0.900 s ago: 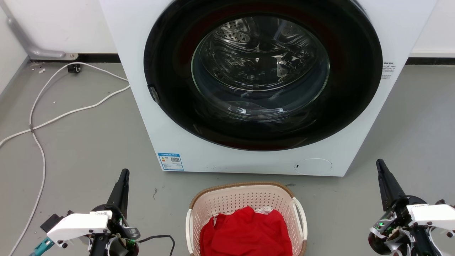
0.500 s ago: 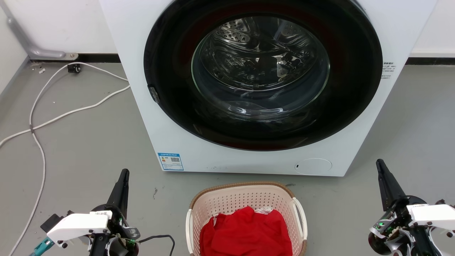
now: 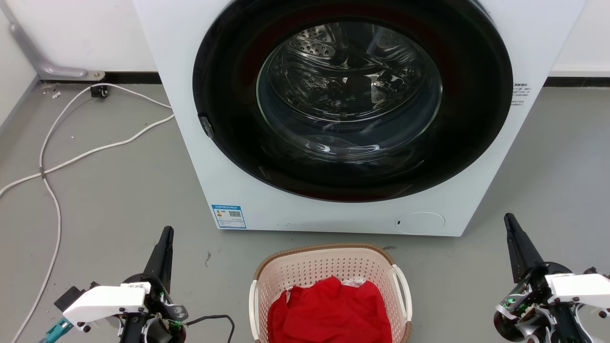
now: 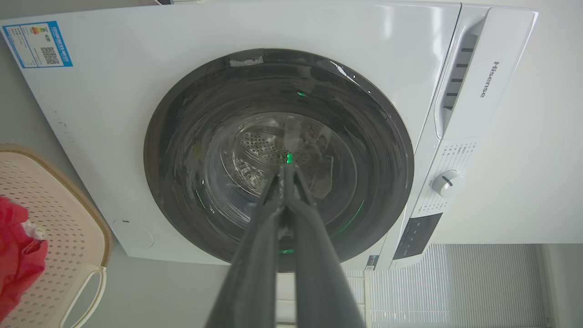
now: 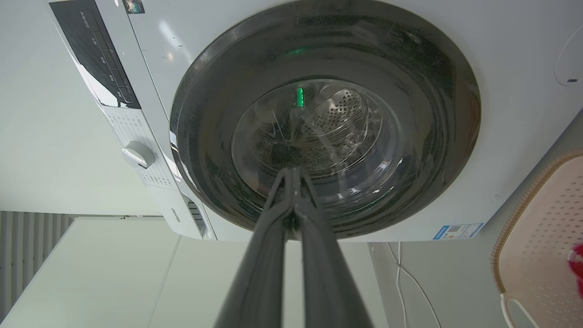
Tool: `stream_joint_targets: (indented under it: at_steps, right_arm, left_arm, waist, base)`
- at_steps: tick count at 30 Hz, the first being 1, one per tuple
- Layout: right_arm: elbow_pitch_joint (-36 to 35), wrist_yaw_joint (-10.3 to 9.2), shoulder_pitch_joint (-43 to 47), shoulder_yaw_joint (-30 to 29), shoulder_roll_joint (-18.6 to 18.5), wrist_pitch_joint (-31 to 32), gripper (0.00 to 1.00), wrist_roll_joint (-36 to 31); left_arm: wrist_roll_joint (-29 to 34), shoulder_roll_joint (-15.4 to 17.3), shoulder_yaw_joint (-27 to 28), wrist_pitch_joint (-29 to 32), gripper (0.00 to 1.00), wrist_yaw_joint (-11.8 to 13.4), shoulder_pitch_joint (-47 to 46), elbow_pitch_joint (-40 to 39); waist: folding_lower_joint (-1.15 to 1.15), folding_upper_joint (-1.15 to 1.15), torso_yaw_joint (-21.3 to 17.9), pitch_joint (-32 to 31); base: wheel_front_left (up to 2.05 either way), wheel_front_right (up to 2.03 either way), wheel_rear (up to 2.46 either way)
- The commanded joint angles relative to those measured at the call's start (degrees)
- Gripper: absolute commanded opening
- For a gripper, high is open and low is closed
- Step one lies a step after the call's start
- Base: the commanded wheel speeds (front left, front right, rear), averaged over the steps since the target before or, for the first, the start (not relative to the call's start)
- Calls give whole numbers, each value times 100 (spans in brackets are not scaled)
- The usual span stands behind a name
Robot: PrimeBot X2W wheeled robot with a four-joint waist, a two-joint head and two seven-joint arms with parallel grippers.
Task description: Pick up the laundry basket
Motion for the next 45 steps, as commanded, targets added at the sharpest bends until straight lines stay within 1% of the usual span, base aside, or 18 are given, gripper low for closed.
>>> stream_joint_targets:
  at_steps: [1, 23, 24, 29, 33, 37, 45]
  right_arm:
    - [4, -2, -65, -9, 23, 10, 0, -43]
    - [4, -2, -66, -13, 23, 15, 0, -41]
    - [0, 0, 0, -4, 7, 1, 100, -10]
    - [119, -1, 143, 5, 21, -51, 100, -28]
    - [75, -1, 172, -44, 20, -171, 100, -231]
    - [-53, -1, 191, -85, 20, -284, 100, -727]
    - [-370, -1, 273, -22, 19, -496, 100, -1943]
  left_arm:
    - [10, -8, 21, 3, 0, -17, -64, 9]
    - [11, -12, 32, 15, 0, -17, -65, 8]
    - [17, -10, 9, 2, 100, 0, -1, 1]
    - [44, -38, -19, -51, 100, 2, 127, 117]
    - [312, -37, 6, -170, 100, 12, 144, 31]
    - [730, -36, 1, -283, 100, 100, 158, -100]
    - [1734, -34, -162, -493, 100, 289, 206, -348]
  waist:
    - [-1, 0, 0, 0]
    - [-1, 0, 0, 0]
    - [0, 0, 0, 0]
    - [0, 0, -1, 1]
    - [0, 0, -2, 4]
    - [0, 0, -3, 9]
    - [0, 0, 0, 21]
  base:
    - [0, 0, 0]
    - [0, 0, 0]
    - [0, 0, 0]
    - [0, 0, 0]
    - [0, 0, 0]
    - [0, 0, 0]
    - [0, 0, 0]
